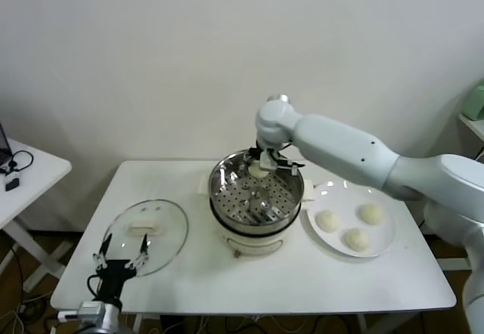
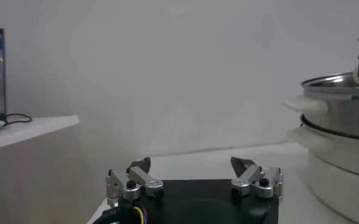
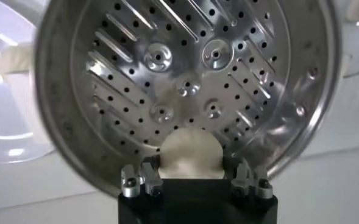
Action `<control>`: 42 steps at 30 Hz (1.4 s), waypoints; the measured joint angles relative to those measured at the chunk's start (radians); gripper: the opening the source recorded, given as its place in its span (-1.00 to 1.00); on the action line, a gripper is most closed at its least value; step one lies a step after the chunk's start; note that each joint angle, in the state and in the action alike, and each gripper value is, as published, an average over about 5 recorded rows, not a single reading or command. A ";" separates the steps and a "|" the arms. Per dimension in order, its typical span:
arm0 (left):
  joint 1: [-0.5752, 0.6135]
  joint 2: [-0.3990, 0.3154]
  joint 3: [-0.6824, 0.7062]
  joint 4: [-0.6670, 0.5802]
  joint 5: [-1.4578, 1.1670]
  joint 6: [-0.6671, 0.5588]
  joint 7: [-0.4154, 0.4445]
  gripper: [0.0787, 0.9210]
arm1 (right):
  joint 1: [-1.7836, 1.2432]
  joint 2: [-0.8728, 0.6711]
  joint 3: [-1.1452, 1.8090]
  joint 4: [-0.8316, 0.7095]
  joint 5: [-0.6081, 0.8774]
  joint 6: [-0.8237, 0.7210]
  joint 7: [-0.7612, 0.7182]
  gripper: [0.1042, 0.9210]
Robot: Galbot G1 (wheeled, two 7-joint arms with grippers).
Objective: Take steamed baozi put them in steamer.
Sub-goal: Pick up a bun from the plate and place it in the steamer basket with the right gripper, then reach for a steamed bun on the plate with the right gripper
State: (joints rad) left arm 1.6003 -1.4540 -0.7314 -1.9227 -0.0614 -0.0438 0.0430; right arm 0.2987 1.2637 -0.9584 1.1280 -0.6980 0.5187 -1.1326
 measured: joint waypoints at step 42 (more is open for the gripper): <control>-0.012 0.008 0.021 0.002 -0.014 0.011 -0.008 0.77 | 0.214 -0.228 -0.144 0.157 0.316 -0.090 -0.027 0.76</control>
State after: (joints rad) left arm 1.5880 -1.4462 -0.7104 -1.9212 -0.0758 -0.0327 0.0353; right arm 0.5126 1.0356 -1.1027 1.2852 -0.3822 0.4291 -1.1595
